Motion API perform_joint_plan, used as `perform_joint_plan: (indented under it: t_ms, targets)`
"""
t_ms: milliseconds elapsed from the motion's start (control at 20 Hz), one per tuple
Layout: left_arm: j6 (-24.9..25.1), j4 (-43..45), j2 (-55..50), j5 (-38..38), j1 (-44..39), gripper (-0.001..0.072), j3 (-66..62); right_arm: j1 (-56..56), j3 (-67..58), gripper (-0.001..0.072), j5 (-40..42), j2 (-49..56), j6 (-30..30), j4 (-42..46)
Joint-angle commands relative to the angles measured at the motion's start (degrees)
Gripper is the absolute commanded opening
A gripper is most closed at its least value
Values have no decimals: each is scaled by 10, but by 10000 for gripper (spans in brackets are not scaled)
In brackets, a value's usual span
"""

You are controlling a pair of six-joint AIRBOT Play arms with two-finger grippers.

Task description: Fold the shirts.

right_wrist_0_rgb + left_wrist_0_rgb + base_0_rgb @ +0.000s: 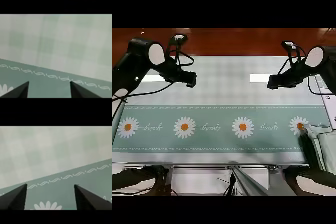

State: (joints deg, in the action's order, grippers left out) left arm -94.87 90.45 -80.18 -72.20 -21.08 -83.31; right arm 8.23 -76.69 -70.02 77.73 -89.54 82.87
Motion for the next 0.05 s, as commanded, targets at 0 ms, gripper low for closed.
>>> perform_joint_plan:
  t_ms: [0]
  targets:
    - [0,0,-1,0,0,720,0,0,0,591,0,0,0,0]
